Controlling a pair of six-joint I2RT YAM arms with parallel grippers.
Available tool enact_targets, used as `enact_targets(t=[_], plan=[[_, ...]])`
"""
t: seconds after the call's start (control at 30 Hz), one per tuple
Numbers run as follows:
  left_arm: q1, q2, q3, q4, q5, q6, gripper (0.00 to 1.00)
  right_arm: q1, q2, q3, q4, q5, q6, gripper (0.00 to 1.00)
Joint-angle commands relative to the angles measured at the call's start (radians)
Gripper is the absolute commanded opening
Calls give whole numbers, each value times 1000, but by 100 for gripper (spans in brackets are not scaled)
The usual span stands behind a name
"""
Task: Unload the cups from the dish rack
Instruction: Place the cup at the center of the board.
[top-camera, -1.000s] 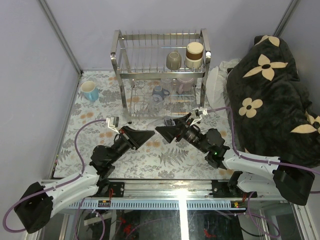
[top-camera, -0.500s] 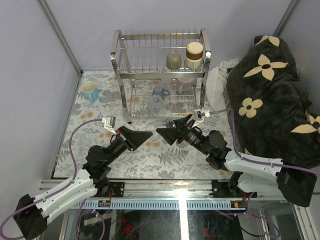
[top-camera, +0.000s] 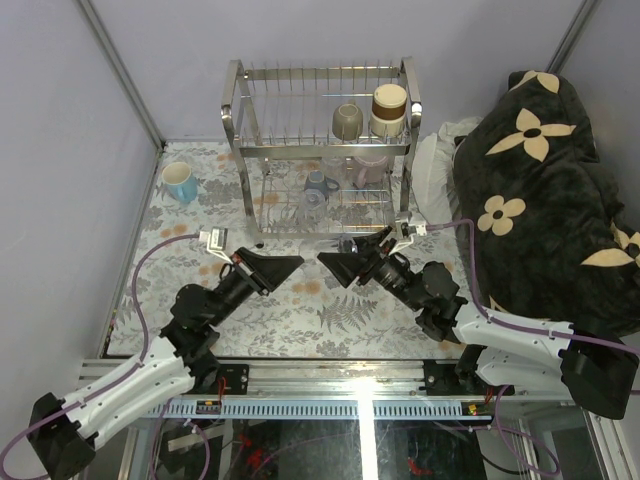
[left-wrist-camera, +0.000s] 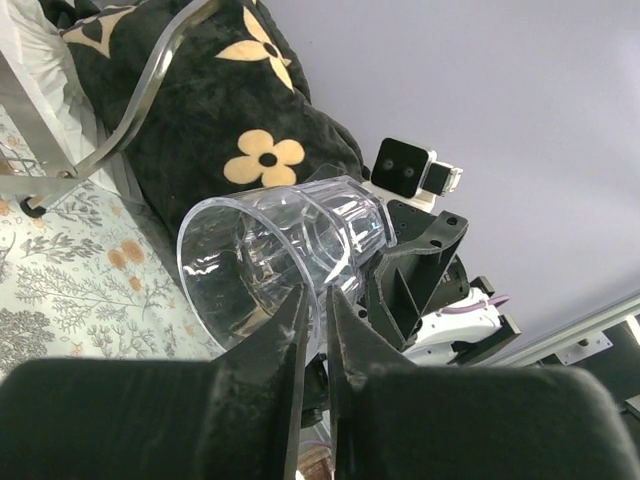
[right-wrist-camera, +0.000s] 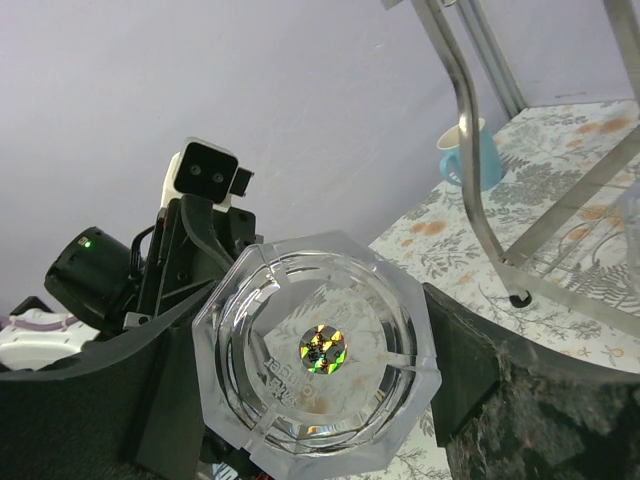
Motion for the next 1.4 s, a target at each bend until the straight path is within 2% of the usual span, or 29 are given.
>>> enact_targets(t=[0.0,0.07,0.2,0.27,0.4,0.53,0.6,0.77,0.93,1.07,1.37], plan=[[9,70,36,157,36,10,12,-5,3,1,24,22,-16,58],[8,115,42,200,79,-3,22,-5,15,6,34,16,-11,51],[8,188,34,305,141,-40,32,-5,32,6,58,14,-3,36],[8,206,28,329,151,-51,31,-5,35,5,64,15,-2,31],[8,188,3,332,125,-58,18,-5,30,3,64,25,-4,30],[8,158,4,293,89,-55,0,-5,34,7,61,18,-5,35],[8,145,8,283,79,-57,0,-5,40,4,68,15,-4,40],[8,87,25,211,50,-27,0,-5,24,-13,66,35,-11,67],[8,39,44,147,27,4,0,-5,-4,-14,31,52,-26,82],[8,45,46,144,31,7,0,-5,-5,-6,15,50,-27,88],[7,57,48,145,36,18,0,-5,3,-5,24,40,-28,95]])
